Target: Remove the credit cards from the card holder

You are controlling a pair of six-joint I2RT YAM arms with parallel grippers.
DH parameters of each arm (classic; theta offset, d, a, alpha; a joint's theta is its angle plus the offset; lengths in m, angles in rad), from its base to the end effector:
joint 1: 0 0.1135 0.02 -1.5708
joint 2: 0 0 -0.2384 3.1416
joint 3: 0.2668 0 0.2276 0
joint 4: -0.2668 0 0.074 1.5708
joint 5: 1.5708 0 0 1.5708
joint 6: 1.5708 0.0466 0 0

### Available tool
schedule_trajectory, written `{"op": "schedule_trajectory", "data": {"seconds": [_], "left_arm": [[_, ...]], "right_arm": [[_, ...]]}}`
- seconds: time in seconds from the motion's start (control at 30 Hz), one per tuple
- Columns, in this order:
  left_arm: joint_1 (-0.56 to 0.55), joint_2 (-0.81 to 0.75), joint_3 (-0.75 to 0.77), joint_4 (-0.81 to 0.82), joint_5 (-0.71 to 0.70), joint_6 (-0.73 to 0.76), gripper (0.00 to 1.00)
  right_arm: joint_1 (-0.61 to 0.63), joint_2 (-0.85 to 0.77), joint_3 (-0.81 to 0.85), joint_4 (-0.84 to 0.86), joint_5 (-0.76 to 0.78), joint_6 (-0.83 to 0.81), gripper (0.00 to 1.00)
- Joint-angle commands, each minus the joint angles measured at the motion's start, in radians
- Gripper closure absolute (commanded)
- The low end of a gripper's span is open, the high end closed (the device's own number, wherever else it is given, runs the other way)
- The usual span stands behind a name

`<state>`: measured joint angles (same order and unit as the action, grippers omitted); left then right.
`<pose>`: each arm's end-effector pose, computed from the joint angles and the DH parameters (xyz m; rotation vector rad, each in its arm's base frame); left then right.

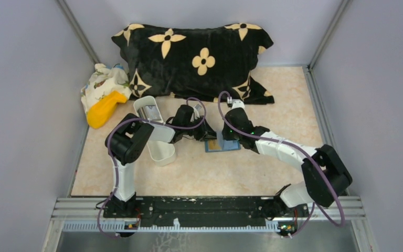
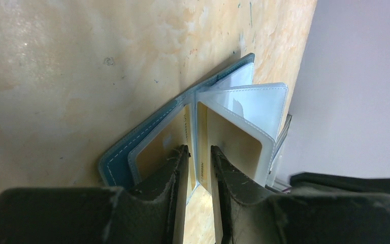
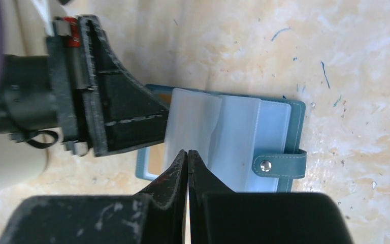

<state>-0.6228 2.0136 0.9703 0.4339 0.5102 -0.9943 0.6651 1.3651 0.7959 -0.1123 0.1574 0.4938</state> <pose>0.2942 -0.2393 0.1038 -0.1260 2.4884 -1.3759 0.2262 0.1682 0.2035 -0.1096 2.2781 0.4442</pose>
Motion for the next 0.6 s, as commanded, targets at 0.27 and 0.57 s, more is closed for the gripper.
{"op": "schedule_trajectory", "data": {"seconds": [0.27, 0.57], "left_arm": [[-0.008, 0.002, -0.002, -0.012, -0.001, 0.022, 0.71], [-0.009, -0.032, -0.001, -0.022, 0.000, 0.030, 0.71]], "right_arm": [[-0.008, 0.169, -0.005, 0.106, -0.035, 0.019, 1.00], [-0.018, 0.104, -0.015, 0.081, -0.011, 0.019, 1.00]]}}
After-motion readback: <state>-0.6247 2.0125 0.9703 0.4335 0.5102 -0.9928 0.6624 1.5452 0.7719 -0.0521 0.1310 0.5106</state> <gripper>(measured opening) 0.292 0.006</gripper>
